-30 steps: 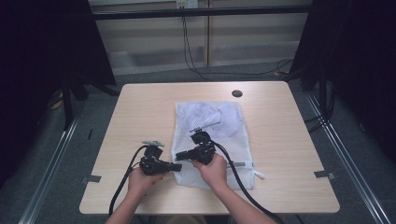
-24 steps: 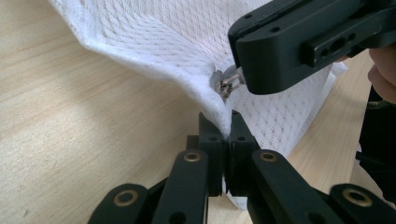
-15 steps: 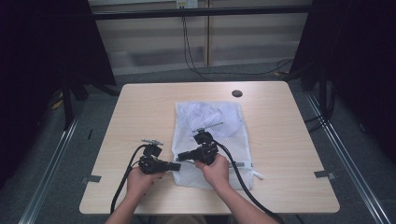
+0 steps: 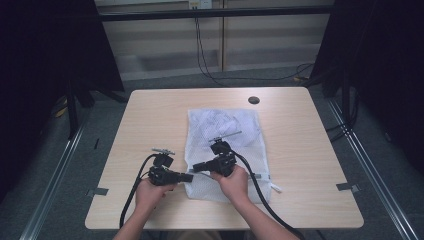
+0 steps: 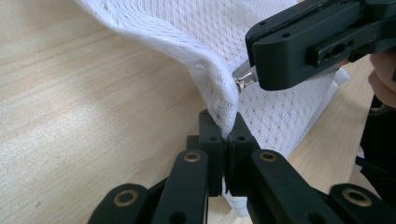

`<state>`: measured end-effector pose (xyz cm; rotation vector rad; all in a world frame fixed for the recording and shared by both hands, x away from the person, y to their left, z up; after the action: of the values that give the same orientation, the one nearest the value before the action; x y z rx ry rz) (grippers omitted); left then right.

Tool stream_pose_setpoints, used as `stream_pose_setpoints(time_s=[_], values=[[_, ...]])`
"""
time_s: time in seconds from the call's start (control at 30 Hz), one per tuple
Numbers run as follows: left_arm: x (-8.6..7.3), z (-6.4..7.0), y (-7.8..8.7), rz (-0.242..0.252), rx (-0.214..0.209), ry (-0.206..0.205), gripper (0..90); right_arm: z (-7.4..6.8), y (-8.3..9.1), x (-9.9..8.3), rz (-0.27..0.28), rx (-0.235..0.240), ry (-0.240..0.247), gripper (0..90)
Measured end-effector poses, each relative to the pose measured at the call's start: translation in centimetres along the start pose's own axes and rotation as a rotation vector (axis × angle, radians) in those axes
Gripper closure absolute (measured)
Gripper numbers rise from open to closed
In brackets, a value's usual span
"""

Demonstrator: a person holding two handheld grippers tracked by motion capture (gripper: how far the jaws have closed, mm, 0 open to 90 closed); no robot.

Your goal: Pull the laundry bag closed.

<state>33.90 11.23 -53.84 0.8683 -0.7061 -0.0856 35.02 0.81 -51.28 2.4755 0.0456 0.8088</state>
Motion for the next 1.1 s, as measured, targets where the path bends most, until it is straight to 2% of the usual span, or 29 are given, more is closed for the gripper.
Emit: stream_pose_setpoints(time_s=[0.17,0.2,0.3,0.33,0.47,0.5,0.7,0.73,0.77,0.87,0.93,0.97,1.1], values=[[0.0,0.0,0.0,0.001,0.013,-0.003,88.1,0.0,0.1,-0.1,-0.004,-0.002,0.002,87.0],[0.0,-0.1,0.1,-0.001,0.007,-0.007,88.1,0.1,0.2,-0.1,-0.005,-0.011,0.003,87.1],[0.1,0.1,0.1,0.005,-0.002,-0.004,88.1,0.1,0.3,-0.1,0.002,0.004,-0.005,87.0],[0.1,0.0,0.1,0.007,0.014,-0.011,88.1,0.1,0.3,-0.1,-0.001,0.001,0.000,87.0],[0.0,0.0,0.1,0.005,0.016,-0.010,88.2,0.2,0.4,-0.2,-0.006,-0.009,0.004,87.0],[0.0,0.0,0.2,0.001,0.000,-0.012,88.2,0.2,0.4,-0.2,-0.007,-0.007,0.006,87.0],[0.0,0.0,0.2,-0.002,-0.001,-0.012,88.4,0.4,0.6,-0.4,-0.006,-0.009,0.004,87.1],[0.0,0.0,0.2,0.000,0.013,-0.015,88.4,0.3,0.6,-0.3,-0.004,-0.009,0.006,87.1],[0.1,0.1,0.2,0.001,0.003,-0.010,88.4,0.3,0.7,-0.4,-0.004,-0.011,0.008,87.1],[0.1,0.1,0.2,0.001,0.010,-0.008,88.5,0.4,0.7,-0.4,-0.007,-0.007,0.006,87.1],[0.1,-0.1,0.3,-0.001,0.011,-0.012,88.6,0.6,0.8,-0.4,-0.010,-0.026,0.010,87.1],[0.1,-0.1,0.4,0.007,0.006,0.002,88.6,0.6,0.8,-0.4,-0.006,-0.021,0.005,87.1],[0.2,-0.1,0.5,0.011,0.000,0.004,88.6,0.9,1.3,-0.5,-0.001,-0.023,0.002,87.1]])
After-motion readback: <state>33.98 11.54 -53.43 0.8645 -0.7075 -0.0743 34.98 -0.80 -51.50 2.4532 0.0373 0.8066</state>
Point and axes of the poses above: each handheld gripper's, and its own axes: y roughly backward along the jaws, x roughly out of its top, z roughly to its right, the point moved 8 cm from there along -y, roughly forward along the jaws, and after that the axes turned 8 degrees about x, right-handed, at the moved point
